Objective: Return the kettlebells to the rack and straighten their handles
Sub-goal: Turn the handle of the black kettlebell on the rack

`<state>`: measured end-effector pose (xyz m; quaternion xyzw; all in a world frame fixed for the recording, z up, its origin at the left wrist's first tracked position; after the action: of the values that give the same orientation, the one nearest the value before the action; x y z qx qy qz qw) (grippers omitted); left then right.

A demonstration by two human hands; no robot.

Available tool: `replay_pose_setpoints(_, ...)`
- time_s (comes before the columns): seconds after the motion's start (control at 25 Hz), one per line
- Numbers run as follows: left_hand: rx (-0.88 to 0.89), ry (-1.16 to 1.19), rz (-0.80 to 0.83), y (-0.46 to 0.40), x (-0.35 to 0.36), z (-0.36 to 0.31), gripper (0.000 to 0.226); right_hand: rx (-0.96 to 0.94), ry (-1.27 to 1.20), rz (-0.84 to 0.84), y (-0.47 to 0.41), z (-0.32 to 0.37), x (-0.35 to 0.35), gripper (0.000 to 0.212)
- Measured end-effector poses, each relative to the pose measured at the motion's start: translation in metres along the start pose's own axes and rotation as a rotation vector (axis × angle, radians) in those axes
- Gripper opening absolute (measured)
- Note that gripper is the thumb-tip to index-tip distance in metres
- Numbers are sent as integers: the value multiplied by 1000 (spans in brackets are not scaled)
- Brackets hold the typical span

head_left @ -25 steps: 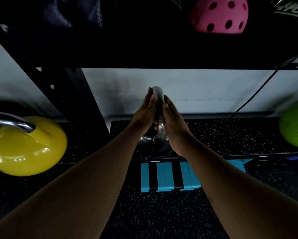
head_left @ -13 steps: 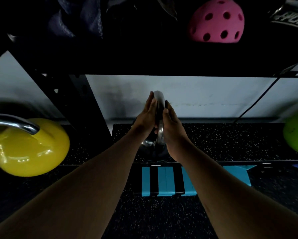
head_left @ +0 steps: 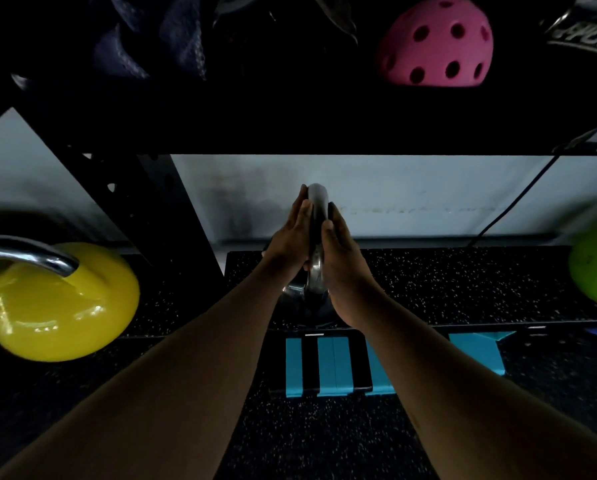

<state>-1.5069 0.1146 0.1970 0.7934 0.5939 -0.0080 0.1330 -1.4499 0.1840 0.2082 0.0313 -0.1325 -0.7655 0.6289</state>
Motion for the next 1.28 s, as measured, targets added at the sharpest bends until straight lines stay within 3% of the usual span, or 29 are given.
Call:
replay_pose_setpoints(0.36,7,5,17,-1,0,0,50,-49,103,0,-4,3,-7,45)
replay_pose_setpoints(0.52,0,-83,7,2,-4,-6,51,29,214,11,-2,0,-10,48)
replay_pose_setpoints(0.64,60,-366,-9,7,-22,-15,50,-1,580,33,4,25,-15,48)
replay_pose_setpoints(0.8,181,-762,55,47,-50,-24,41,-323,1139,-141,21,80,-24,31)
replay_pose_setpoints(0.96,270,-1029,98,101,-94,-19,30,-501,1405,-63,44,86,44,23)
replay_pose_setpoints(1.12,348,-1074,-64,152,-195,-13,29,-534,1316,65,72,67,145,14)
replay_pose_setpoints(1.28,341,-1194,-76,202,-307,11,30,-494,1283,76,101,44,242,12)
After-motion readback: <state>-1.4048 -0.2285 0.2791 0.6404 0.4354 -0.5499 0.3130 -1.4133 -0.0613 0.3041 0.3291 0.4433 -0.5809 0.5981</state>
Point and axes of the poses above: each hand's wrist, its own y-axis away from the middle knuckle, its own x-axis out of the palm, z = x × y, the point moved 10 cm from there along -y, towards the middle knuckle, and after that the axes turned 1 degree about -z, right-handed, at the moved point
